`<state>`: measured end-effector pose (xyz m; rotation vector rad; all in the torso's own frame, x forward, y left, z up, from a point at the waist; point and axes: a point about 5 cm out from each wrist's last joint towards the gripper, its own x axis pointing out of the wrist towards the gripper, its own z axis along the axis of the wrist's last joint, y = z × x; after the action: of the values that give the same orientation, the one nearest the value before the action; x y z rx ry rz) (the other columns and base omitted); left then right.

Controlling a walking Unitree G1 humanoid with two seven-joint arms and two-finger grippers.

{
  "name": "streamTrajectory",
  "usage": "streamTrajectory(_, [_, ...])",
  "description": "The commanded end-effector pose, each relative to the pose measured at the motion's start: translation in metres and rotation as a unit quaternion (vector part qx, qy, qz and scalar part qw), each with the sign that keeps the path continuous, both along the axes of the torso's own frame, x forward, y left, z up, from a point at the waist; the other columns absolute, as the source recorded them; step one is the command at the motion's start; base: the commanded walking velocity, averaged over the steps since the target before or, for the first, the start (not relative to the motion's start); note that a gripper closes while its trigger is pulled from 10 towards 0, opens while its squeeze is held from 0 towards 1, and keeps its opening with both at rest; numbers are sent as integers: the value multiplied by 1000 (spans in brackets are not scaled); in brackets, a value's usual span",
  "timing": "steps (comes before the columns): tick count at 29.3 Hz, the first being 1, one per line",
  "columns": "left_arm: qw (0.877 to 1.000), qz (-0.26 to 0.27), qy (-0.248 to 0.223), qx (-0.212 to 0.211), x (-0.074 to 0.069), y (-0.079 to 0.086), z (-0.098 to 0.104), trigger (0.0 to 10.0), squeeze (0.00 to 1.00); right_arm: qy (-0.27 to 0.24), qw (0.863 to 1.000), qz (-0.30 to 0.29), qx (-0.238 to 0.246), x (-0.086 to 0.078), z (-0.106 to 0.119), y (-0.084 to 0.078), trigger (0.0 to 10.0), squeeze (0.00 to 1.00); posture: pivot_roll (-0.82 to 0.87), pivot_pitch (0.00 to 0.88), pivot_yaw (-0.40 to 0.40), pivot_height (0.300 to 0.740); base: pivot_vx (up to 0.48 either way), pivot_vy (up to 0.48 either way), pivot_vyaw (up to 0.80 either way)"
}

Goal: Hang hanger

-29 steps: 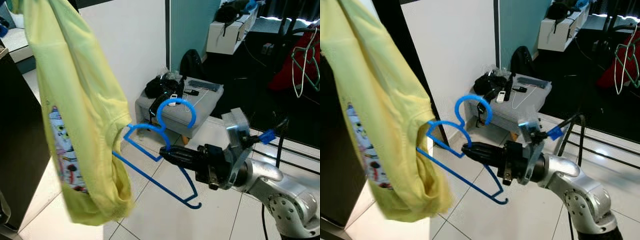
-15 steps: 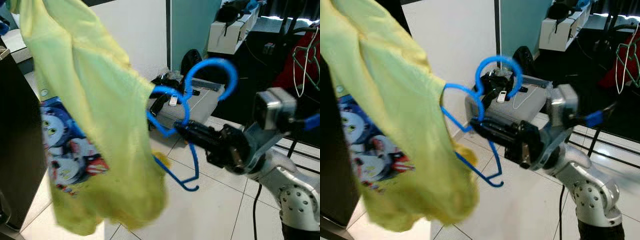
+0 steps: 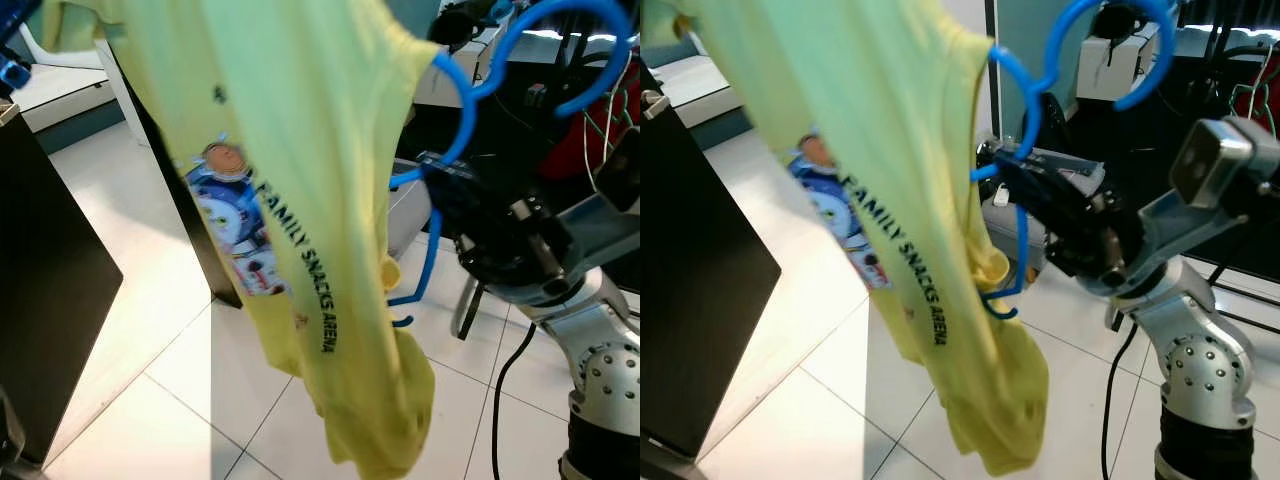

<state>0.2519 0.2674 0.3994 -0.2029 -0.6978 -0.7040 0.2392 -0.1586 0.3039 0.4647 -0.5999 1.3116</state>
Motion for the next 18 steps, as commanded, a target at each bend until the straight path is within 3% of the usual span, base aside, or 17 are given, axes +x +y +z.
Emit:
streamTrajectory(1, [1000,-4,3,-5,-2,3,-4,3137,0,-18,1000,7,18,-3,7,-2,10000,0,-17,0,110,740,0,0,0])
streamTrajectory(2, [1000,-2,19,-1,-2,5,-17,3569,0,-15,1000,8,11,-3,7,-3,10000,0,-18,0,103,740,0,0,0])
streamTrajectory(3, [1000,-2,19,-1,-2,5,-17,3569,0,-15,1000,8,11,-3,7,-3,10000,0,-18,0,103,740,0,0,0])
streamTrajectory(4, [999,-4,36,2,-2,6,-28,4941,90,-13,1000,10,2,-3,6,-3,10000,0,-19,0,101,740,0,0,0])
streamTrajectory(5, [999,-1,53,10,-1,7,-38,10000,1000,-10,1000,11,-5,-3,4,-3,10000,0,-20,0,97,740,0,0,0])
streamTrajectory(12, [990,-13,121,68,-1,7,-76,10000,1000,-3,1000,13,-24,-2,1,-3,10000,0,-25,0,92,740,0,0,0])
streamTrajectory(14, [982,-27,152,106,-9,9,-93,10000,1000,0,999,10,-34,-2,0,-7,10000,0,-31,0,86,740,0,0,0])
streamTrajectory(18, [979,-25,157,126,-15,11,-94,10000,1000,4,999,10,-43,-3,-1,-8,10000,0,-29,0,83,740,0,0,0])
